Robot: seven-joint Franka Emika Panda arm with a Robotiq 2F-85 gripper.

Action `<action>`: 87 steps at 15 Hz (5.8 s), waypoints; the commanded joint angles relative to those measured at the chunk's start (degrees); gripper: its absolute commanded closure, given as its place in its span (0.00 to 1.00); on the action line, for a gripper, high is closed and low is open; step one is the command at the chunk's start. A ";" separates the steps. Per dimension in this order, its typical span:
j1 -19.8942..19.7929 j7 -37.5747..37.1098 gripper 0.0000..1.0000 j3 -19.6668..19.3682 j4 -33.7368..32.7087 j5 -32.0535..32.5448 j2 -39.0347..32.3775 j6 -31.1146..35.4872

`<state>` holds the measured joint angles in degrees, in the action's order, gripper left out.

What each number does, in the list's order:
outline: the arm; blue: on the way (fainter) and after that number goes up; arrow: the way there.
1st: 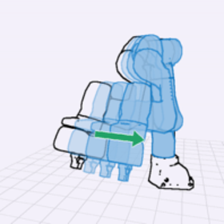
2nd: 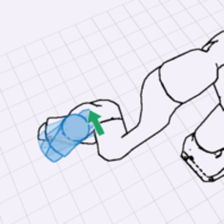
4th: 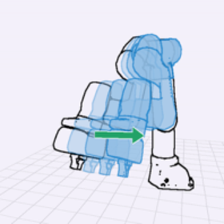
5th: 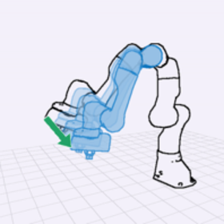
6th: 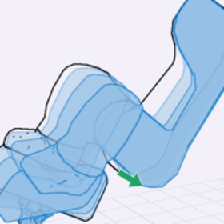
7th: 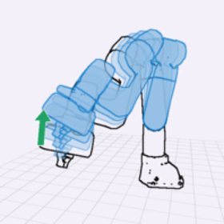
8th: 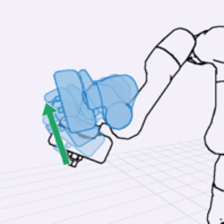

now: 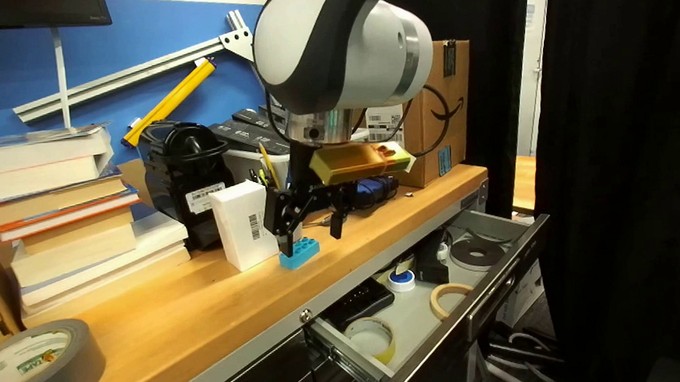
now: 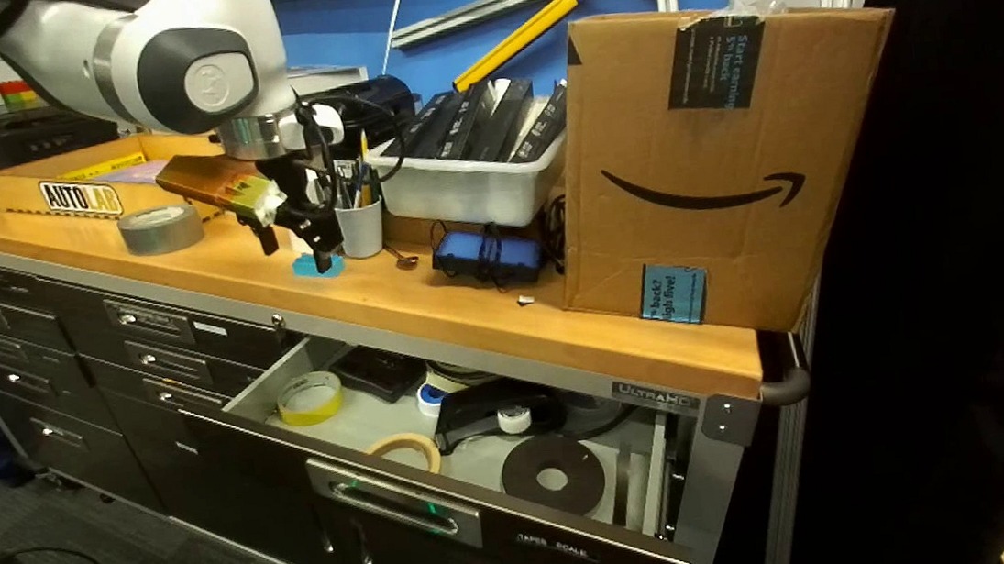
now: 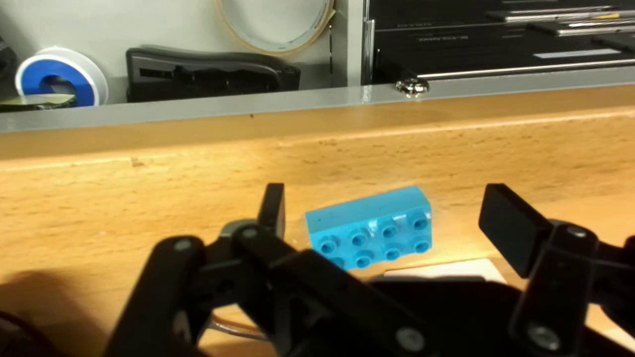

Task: Put the blue object in the drawer and close it

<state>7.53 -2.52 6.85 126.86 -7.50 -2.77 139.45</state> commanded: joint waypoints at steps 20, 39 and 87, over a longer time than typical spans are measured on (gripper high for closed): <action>1.17 -4.66 0.25 -1.10 -16.95 9.80 -14.16 -7.39; -3.63 -10.43 0.54 -4.29 10.03 9.84 4.02 -8.04; -4.55 -9.27 0.00 -3.33 12.18 -9.53 -9.65 24.43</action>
<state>1.38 -7.66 3.00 140.35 -16.34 -10.79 155.43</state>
